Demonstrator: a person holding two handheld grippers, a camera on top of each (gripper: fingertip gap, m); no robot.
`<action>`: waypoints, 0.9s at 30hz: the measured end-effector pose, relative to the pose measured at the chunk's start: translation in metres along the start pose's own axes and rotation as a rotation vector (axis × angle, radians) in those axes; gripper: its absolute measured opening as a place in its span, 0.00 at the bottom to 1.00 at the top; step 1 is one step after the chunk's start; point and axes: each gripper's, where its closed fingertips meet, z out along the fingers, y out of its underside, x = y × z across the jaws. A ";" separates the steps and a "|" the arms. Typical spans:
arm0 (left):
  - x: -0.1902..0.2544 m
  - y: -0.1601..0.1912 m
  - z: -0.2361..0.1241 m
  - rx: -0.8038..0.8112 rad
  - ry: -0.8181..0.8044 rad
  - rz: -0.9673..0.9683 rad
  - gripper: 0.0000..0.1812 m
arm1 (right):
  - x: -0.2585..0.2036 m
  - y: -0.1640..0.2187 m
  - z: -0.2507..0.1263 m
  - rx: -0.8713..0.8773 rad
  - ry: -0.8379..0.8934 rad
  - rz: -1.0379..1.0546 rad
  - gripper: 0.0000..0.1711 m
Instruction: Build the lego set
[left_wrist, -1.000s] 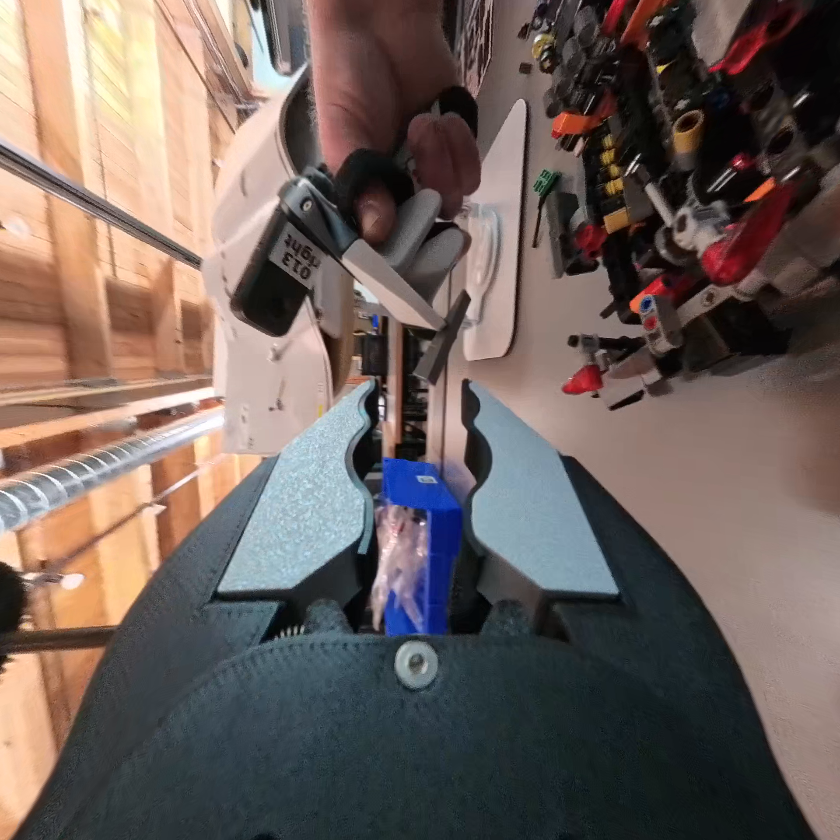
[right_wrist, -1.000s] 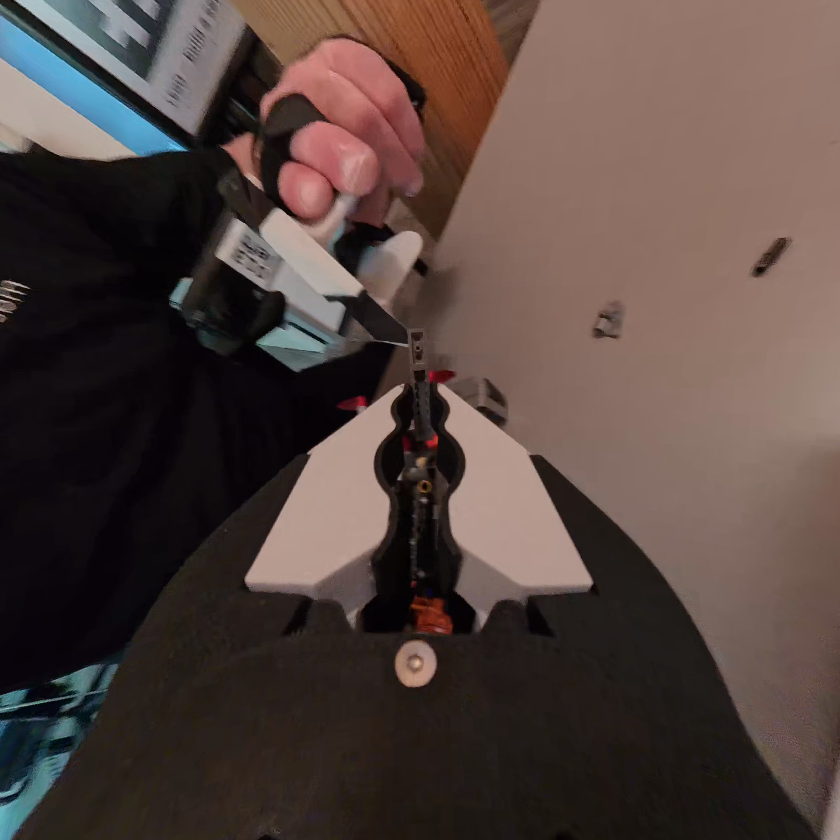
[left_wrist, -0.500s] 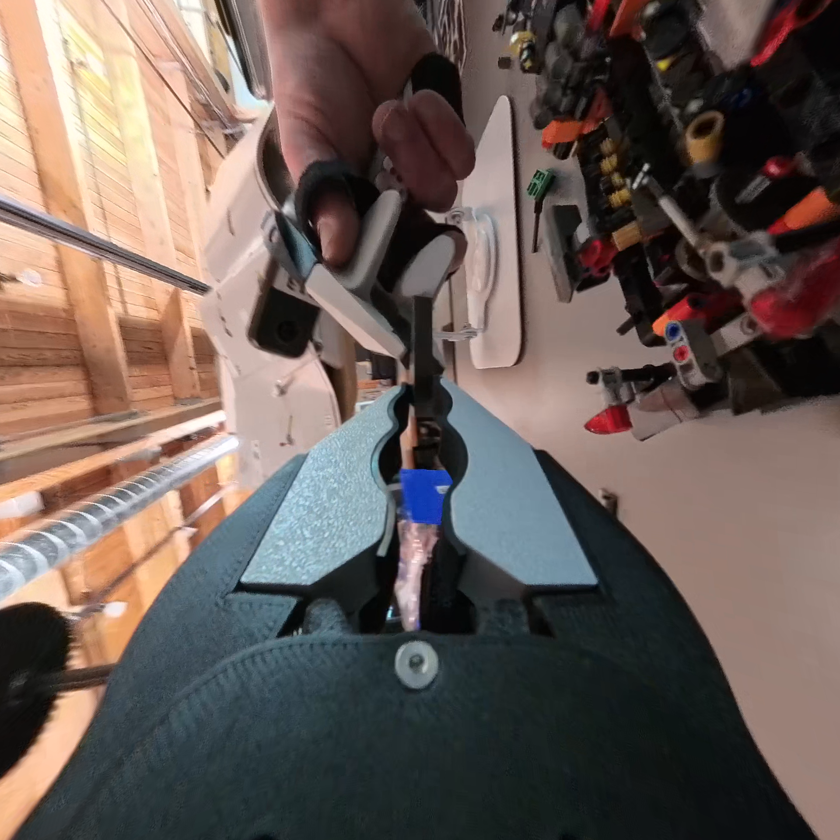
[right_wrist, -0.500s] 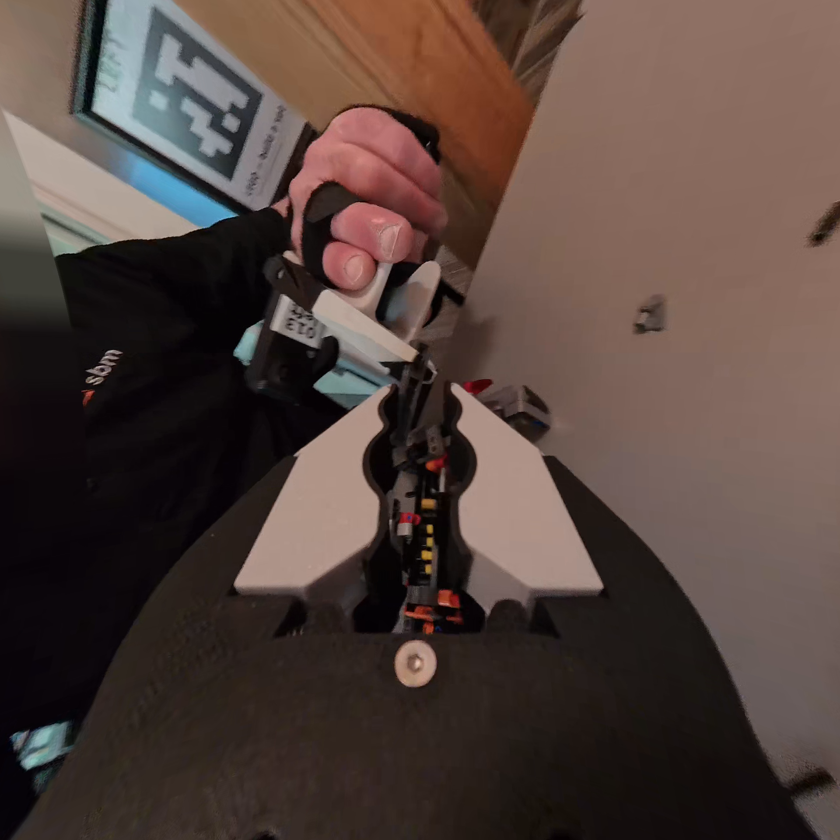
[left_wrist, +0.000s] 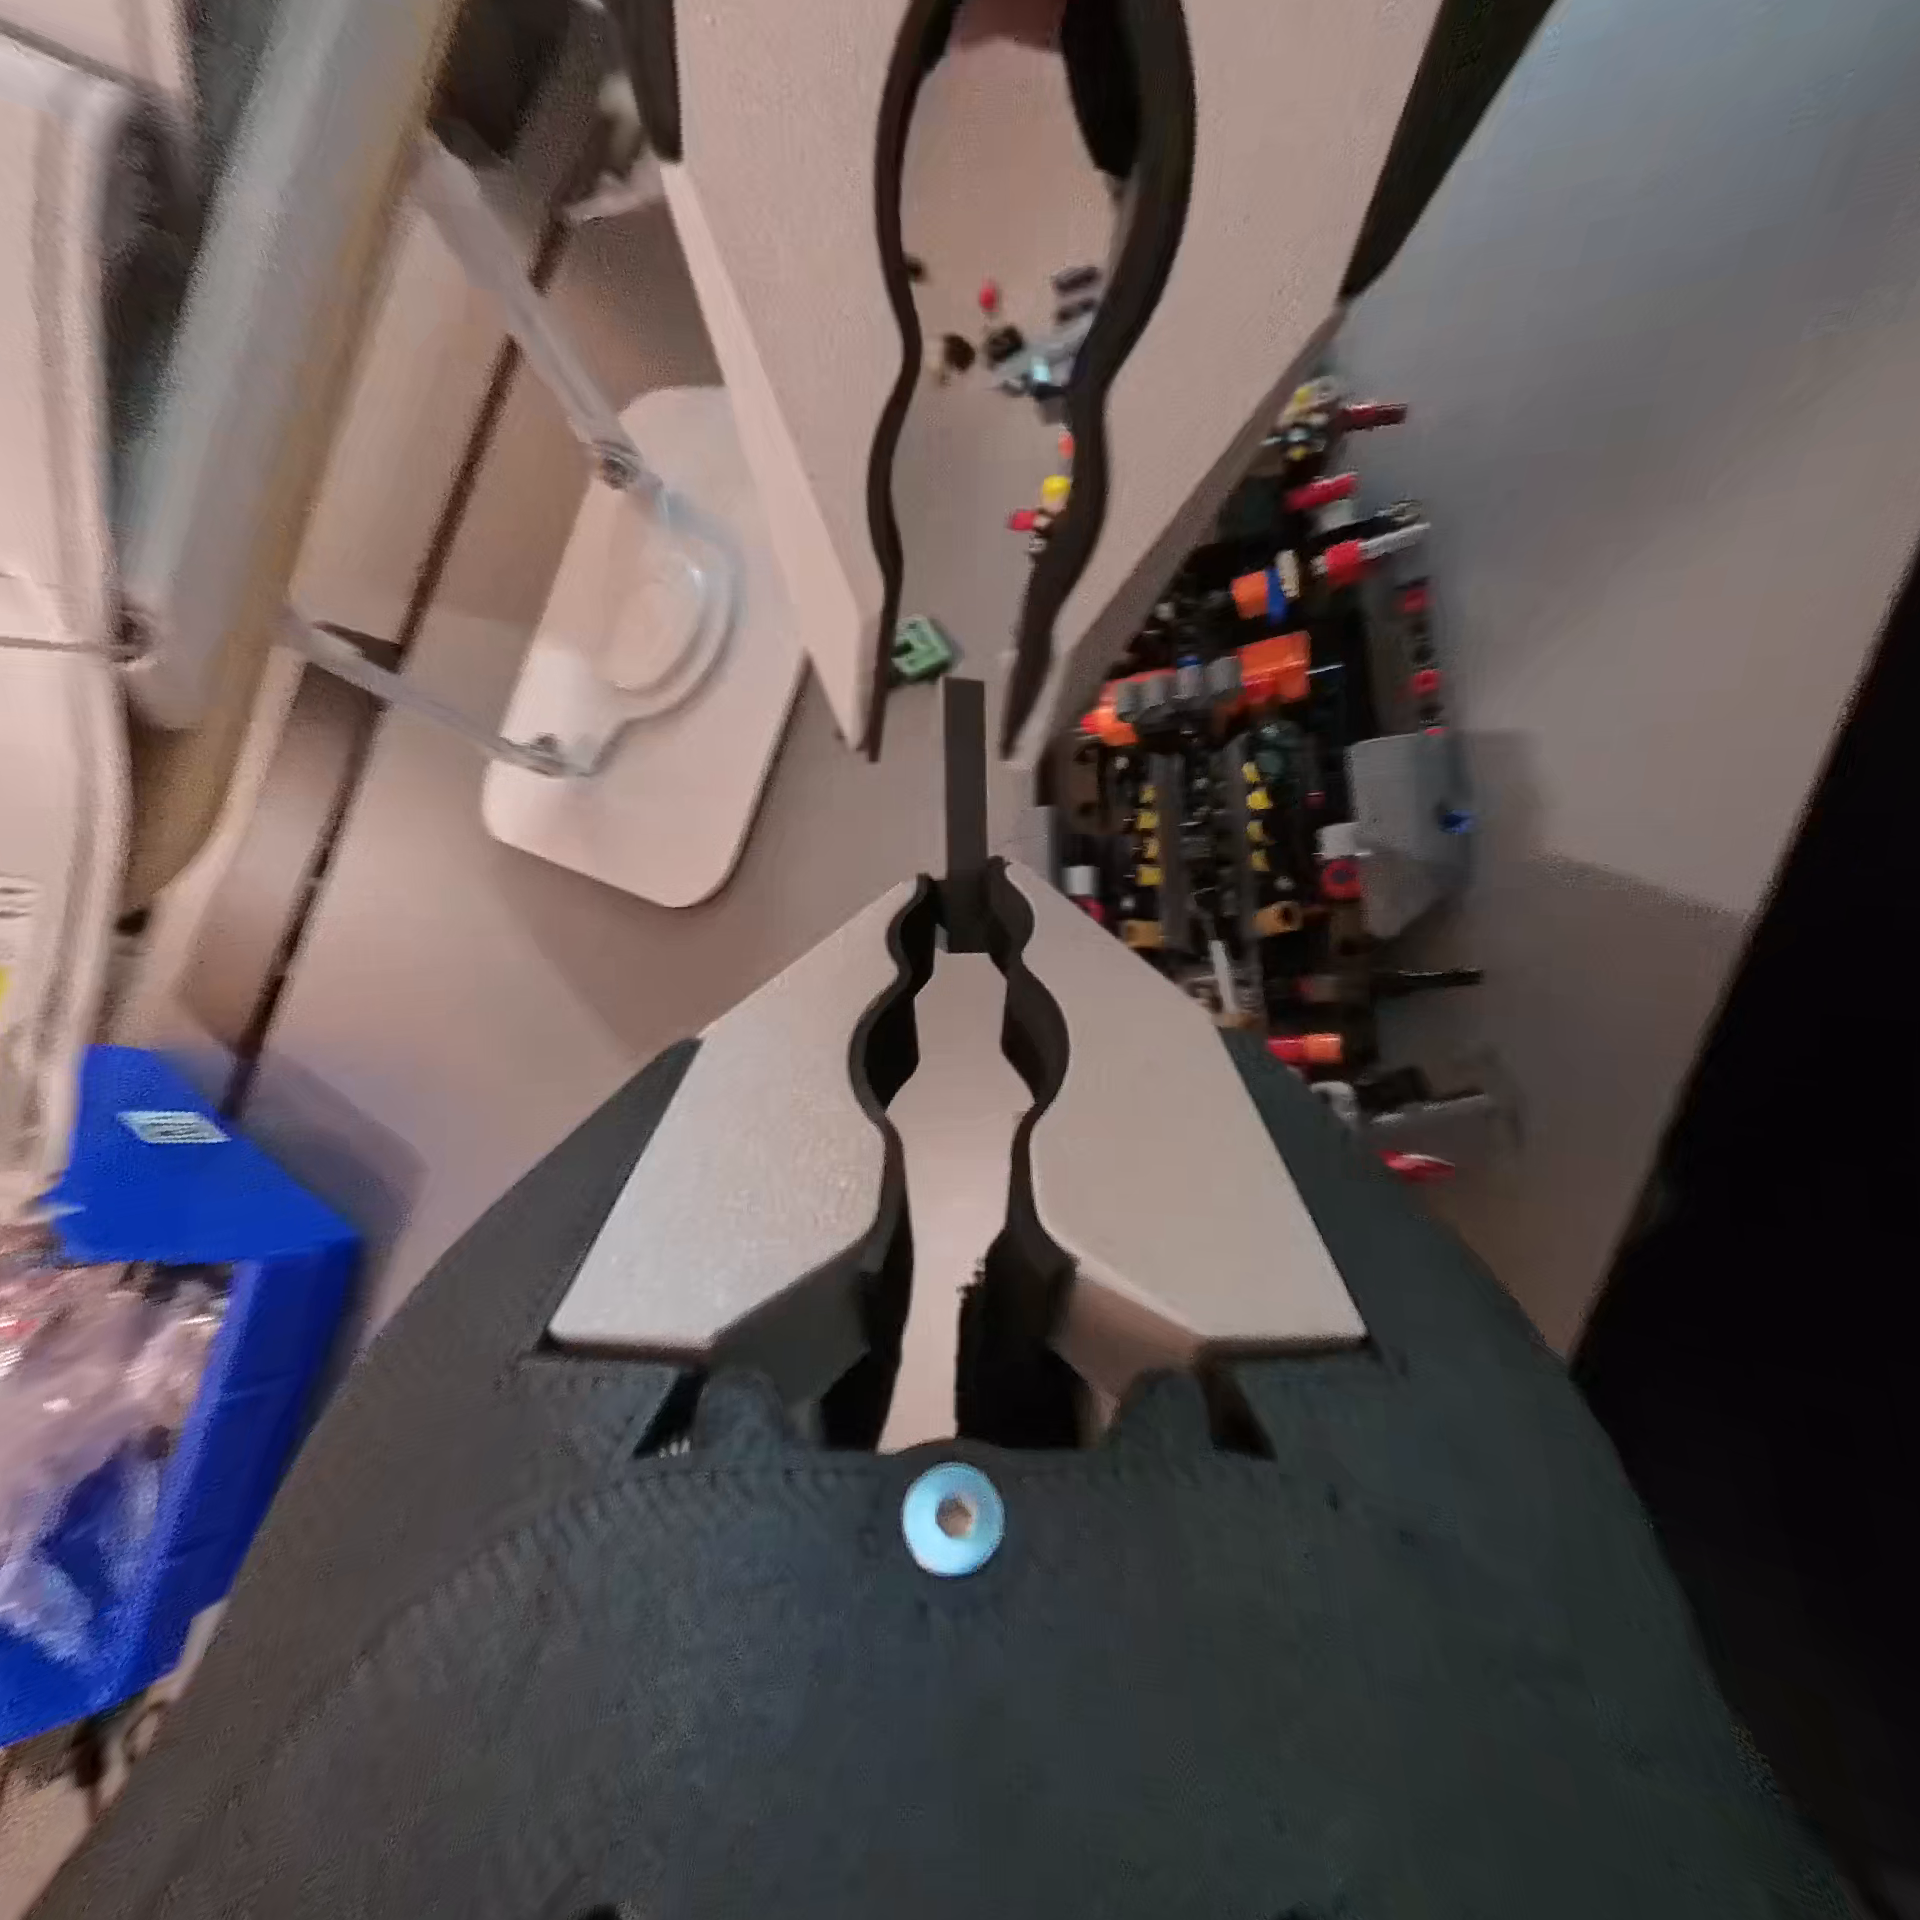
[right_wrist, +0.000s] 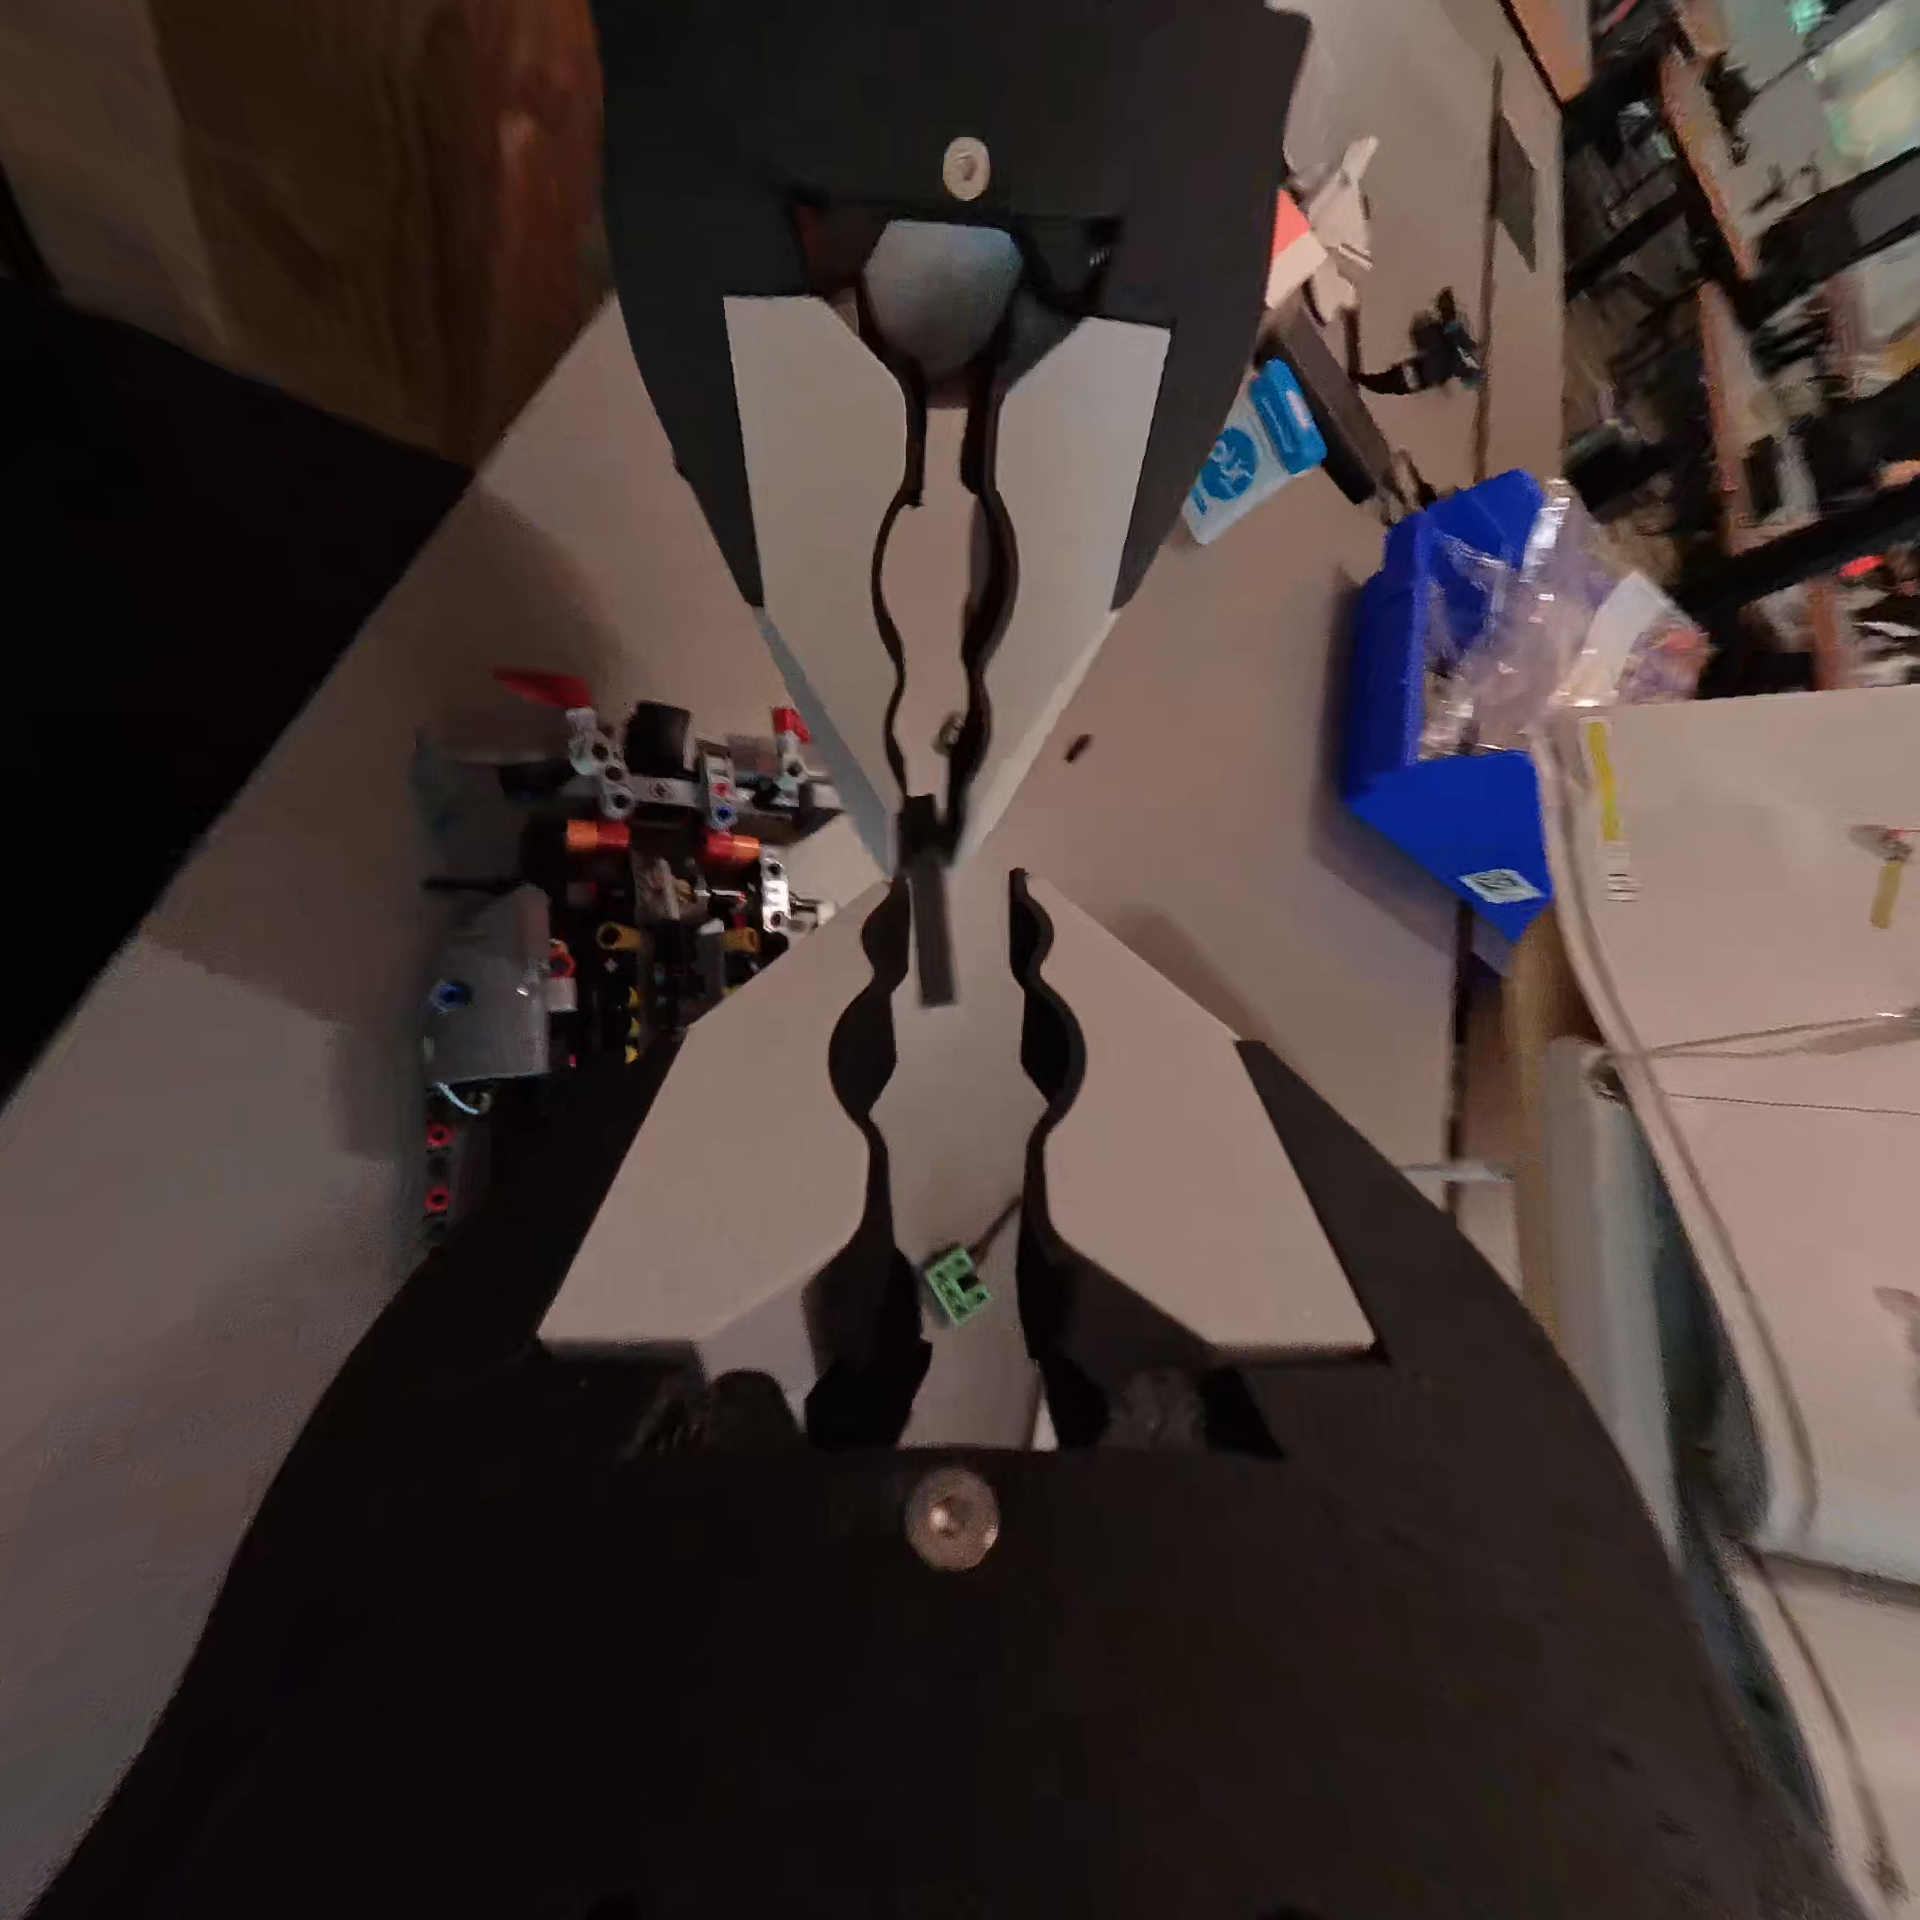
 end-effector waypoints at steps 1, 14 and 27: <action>0.003 -0.003 0.001 -0.007 0.019 -0.011 0.04 | -0.001 0.002 -0.001 -0.023 0.026 -0.034 0.07; 0.054 -0.053 0.007 0.061 0.304 -0.205 0.04 | -0.039 0.018 -0.035 0.009 -0.152 0.219 0.00; 0.070 -0.068 0.019 -0.005 0.408 -0.282 0.04 | -0.064 0.036 -0.054 -0.128 -0.106 0.102 0.03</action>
